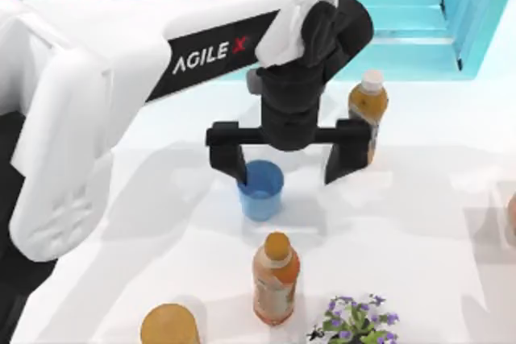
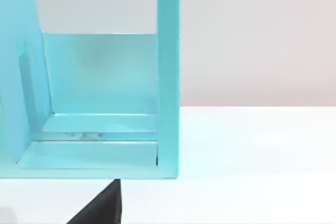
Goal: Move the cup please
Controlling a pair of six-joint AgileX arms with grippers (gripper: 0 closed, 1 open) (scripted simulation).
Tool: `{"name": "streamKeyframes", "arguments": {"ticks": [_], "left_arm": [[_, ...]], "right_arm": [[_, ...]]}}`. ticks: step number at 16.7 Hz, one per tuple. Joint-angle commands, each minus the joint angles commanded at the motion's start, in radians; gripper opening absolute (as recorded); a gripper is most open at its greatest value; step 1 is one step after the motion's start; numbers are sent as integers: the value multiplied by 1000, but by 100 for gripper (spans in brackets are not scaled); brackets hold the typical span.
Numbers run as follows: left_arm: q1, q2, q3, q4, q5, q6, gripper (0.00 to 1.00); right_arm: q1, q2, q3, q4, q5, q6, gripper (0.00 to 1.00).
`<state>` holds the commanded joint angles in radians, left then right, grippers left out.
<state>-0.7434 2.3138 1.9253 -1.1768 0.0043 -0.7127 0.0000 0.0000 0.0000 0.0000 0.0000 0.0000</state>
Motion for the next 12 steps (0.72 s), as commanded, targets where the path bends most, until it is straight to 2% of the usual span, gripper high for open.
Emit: {"name": "streamKeyframes", "arguments": {"ticks": [3, 7, 12], "left_arm": [[-1, 7, -75, 77, 0, -1, 100], [-1, 8, -79, 82, 0, -1, 100], [-1, 8, -79, 82, 0, -1, 62]], "right_arm": [[0, 0, 0, 0, 0, 0, 100], [0, 0, 0, 0, 0, 0, 100], [0, 0, 0, 0, 0, 0, 100]]}}
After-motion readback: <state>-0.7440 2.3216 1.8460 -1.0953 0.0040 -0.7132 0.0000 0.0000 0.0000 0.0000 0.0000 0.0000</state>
